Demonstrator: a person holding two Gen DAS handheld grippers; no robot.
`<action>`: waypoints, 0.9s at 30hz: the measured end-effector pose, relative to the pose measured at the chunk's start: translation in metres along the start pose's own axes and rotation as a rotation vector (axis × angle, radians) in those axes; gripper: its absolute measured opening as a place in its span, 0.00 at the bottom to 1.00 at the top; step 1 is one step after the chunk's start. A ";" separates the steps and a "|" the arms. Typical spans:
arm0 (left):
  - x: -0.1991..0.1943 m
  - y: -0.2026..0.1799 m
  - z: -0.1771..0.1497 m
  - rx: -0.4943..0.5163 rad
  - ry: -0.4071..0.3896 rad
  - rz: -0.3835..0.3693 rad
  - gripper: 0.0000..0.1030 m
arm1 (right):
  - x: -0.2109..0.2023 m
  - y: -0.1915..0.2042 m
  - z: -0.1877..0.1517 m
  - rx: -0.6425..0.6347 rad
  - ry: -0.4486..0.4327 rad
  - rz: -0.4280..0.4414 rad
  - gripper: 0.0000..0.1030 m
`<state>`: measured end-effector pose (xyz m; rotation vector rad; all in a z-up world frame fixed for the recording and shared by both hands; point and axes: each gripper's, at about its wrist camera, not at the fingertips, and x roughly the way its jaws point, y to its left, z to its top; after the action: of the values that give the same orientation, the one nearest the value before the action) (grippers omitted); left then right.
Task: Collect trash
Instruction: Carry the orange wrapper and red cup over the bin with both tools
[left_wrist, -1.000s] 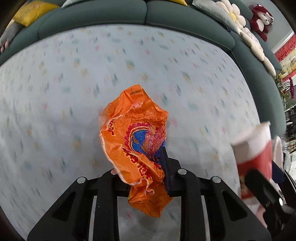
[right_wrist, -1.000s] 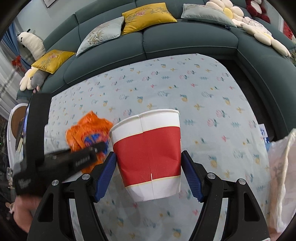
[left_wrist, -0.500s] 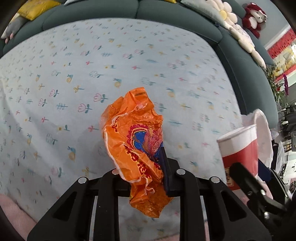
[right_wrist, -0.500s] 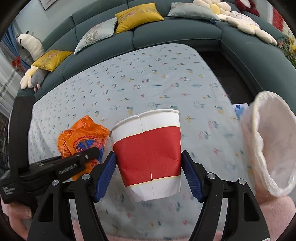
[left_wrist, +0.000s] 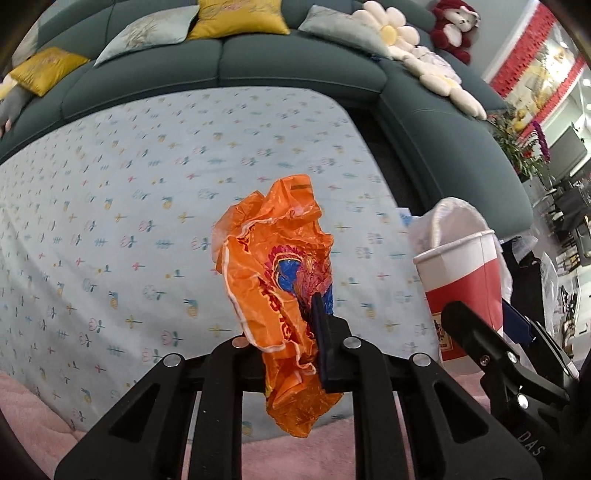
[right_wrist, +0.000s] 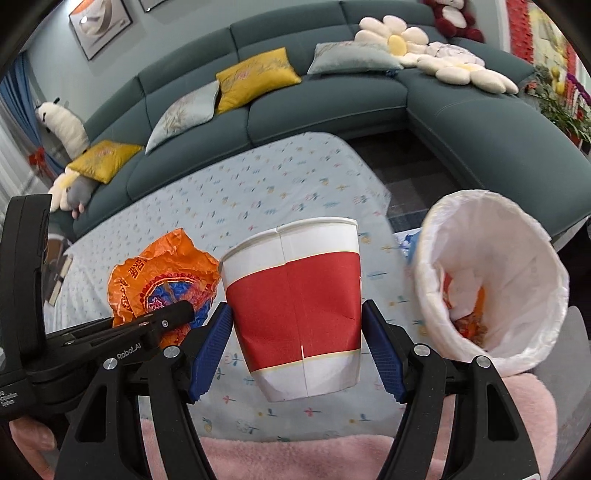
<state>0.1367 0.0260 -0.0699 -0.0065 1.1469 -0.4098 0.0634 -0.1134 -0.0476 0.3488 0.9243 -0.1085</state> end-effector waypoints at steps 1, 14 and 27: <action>-0.003 -0.005 0.000 0.004 -0.004 -0.006 0.15 | -0.005 -0.005 0.000 0.007 -0.010 0.000 0.66; -0.023 -0.063 0.012 0.075 -0.041 -0.087 0.14 | -0.039 -0.057 0.006 0.073 -0.095 -0.049 0.66; -0.015 -0.146 0.029 0.192 -0.042 -0.173 0.15 | -0.065 -0.127 0.010 0.175 -0.155 -0.117 0.66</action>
<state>0.1111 -0.1098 -0.0133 0.0537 1.0655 -0.6693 0.0017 -0.2398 -0.0221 0.4417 0.7834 -0.3210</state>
